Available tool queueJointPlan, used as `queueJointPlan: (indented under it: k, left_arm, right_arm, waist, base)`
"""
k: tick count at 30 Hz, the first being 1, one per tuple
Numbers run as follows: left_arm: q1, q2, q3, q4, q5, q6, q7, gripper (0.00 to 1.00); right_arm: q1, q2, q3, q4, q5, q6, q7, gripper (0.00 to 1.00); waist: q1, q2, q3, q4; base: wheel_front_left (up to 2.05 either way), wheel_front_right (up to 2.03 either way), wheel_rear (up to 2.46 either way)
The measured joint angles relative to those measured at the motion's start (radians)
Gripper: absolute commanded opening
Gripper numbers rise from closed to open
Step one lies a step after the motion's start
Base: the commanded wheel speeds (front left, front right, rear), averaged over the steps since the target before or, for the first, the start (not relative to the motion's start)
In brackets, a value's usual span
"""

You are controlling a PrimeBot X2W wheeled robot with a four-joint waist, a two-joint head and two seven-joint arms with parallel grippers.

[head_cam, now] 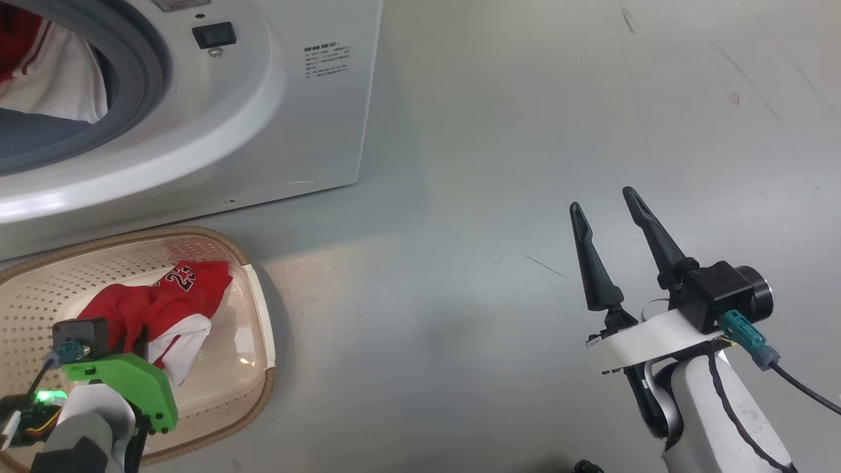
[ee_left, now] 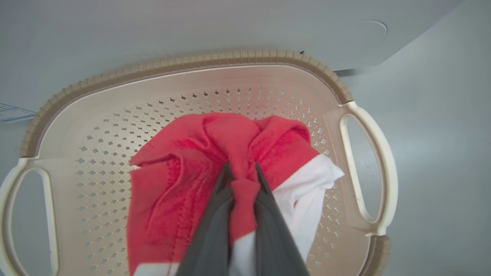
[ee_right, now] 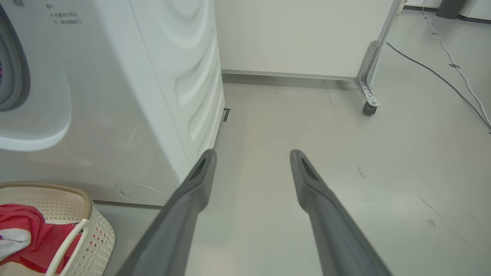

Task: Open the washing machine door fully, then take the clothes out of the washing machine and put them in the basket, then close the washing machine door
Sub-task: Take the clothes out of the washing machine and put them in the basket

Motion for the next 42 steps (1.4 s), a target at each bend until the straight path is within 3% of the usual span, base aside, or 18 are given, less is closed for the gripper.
queueJointPlan:
  k: [2,4,5,28,42]
  left_arm:
    - [-0.011,-0.004,0.008,0.021,-0.009,0.000,0.001,0.00]
    - [-0.016,-0.006,0.011,0.038,-0.012,0.005,0.001,0.72]
    - [-0.018,-0.006,0.012,0.048,-0.012,0.009,0.001,1.00]
    - [-0.037,-0.070,-0.022,0.109,-0.016,-0.003,-0.109,1.00]
    - [-0.028,-0.100,-0.055,-0.049,-0.015,-0.019,-0.135,1.00]
  right_arm:
    - [-0.003,0.000,0.000,0.000,0.000,0.000,0.000,1.00]
    - [-0.004,0.000,0.000,0.001,0.000,0.000,0.000,1.00]
    - [-0.005,0.000,0.000,0.002,0.000,0.000,0.000,1.00]
    - [-0.007,0.000,-0.029,0.054,-0.001,0.001,0.000,1.00]
    - [0.064,0.000,-0.067,0.084,0.011,0.001,0.000,1.00]
  waist:
    - [0.0000,0.0000,0.001,0.002]
    - [0.0000,0.0000,0.002,0.003]
    - [0.0000,0.0000,0.001,0.004]
    - [0.0000,0.0000,-0.153,0.063]
    - [0.0000,0.0000,-0.324,0.129]
  base:
    - [0.00,0.00,0.00]
    - [0.00,0.00,0.00]
    - [0.00,0.00,0.00]
    - [0.00,0.00,0.00]
    - [0.00,0.00,0.00]
